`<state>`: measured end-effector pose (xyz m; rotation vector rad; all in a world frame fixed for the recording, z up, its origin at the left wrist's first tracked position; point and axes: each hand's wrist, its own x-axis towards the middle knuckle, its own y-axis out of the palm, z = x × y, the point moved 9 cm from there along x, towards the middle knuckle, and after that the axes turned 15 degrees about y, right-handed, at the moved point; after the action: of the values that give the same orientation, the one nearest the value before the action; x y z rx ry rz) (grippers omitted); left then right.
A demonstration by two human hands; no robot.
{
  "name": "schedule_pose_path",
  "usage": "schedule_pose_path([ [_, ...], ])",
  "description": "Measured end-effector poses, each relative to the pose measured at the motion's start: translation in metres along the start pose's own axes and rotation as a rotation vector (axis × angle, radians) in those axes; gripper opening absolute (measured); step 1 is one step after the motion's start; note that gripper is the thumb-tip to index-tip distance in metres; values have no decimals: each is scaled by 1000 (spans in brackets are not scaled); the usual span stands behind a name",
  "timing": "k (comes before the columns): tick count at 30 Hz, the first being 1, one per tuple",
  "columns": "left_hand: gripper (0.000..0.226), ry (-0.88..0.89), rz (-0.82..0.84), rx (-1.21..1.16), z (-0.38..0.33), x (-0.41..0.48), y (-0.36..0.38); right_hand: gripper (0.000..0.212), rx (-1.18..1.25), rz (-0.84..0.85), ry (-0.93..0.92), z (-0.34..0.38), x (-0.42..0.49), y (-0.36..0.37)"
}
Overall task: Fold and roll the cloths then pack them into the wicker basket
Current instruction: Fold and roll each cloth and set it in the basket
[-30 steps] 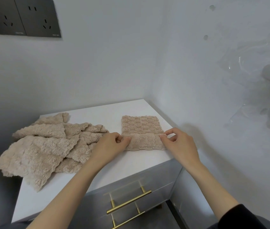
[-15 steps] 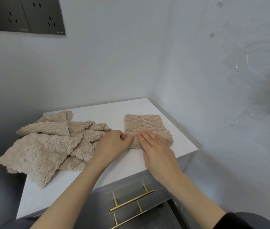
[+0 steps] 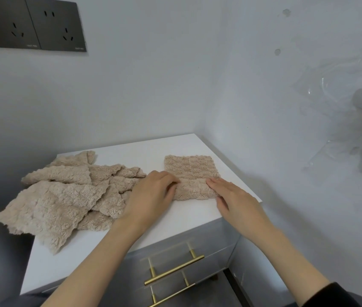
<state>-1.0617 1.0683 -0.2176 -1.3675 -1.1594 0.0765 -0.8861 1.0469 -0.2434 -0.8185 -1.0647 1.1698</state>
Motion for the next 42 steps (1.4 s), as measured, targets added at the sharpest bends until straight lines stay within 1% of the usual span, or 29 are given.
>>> schedule_pose_path([
  [2, 27, -5, 56, -1, 3, -3, 2, 50, 64, 29, 17, -4, 3, -1],
  [5, 48, -23, 230, 33, 11, -11, 12, 55, 137, 78, 28, -9, 7, 2],
  [6, 52, -24, 267, 41, 13, -11, 14, 56, 161, 87, 30, -11, 9, 2],
  [7, 51, -30, 273, 37, 14, -11, 14, 56, 181, 84, 29, -12, 11, 1],
  [10, 40, -78, 196, -47, 17, -9, 8, 52, 222, 55, 60, -15, 15, -3],
  [12, 30, -148, 152, -133, 22, -10, 6, 49, 293, 87, 114, -19, 17, -1],
  [13, 22, -183, 141, -175, 25, -11, 5, 45, 342, 111, 144, -21, 18, 0],
  [14, 19, -209, 141, -215, 26, -12, 6, 40, 397, 132, 179, -24, 19, 0],
  [17, 32, -284, 151, -304, 31, -15, 7, 24, 551, 137, 226, -24, 22, -7],
  [21, 41, -399, 117, -333, 38, -17, 8, 14, 605, 181, 341, -31, 20, -11],
  [23, 43, -456, 94, -308, 41, -20, 10, 12, 590, 148, 410, -36, 19, -11],
  [25, 41, -490, 68, -228, 43, -22, 10, 11, 532, 78, 490, -40, 18, -11],
  [27, 36, -509, 45, -147, 42, -22, 8, 10, 381, -33, 531, -37, 14, -15],
  [28, 32, -516, 37, -123, 42, -22, 8, 13, 274, -115, 498, -29, 13, -21],
  [29, 28, -524, 34, -108, 43, -21, 8, 20, 189, -200, 420, -17, 11, -28],
  [31, 23, -535, 40, -94, 45, -21, 9, 38, 164, -326, 188, 13, 5, -38],
  [33, 22, -532, 48, -97, 47, -21, 11, 53, 156, -336, -34, 44, -5, -36],
  [34, 22, -534, 51, -99, 48, -21, 12, 56, 109, -314, -104, 57, -11, -29],
  [36, 24, -537, 58, -101, 48, -21, 12, 58, -38, -262, -176, 75, -18, -10],
  [38, 24, -534, 65, -101, 48, -20, 13, 56, -132, -206, -173, 80, -20, 3],
  [42, 25, -525, 62, -85, 46, -20, 12, 57, -188, -193, -168, 71, -22, 4],
])
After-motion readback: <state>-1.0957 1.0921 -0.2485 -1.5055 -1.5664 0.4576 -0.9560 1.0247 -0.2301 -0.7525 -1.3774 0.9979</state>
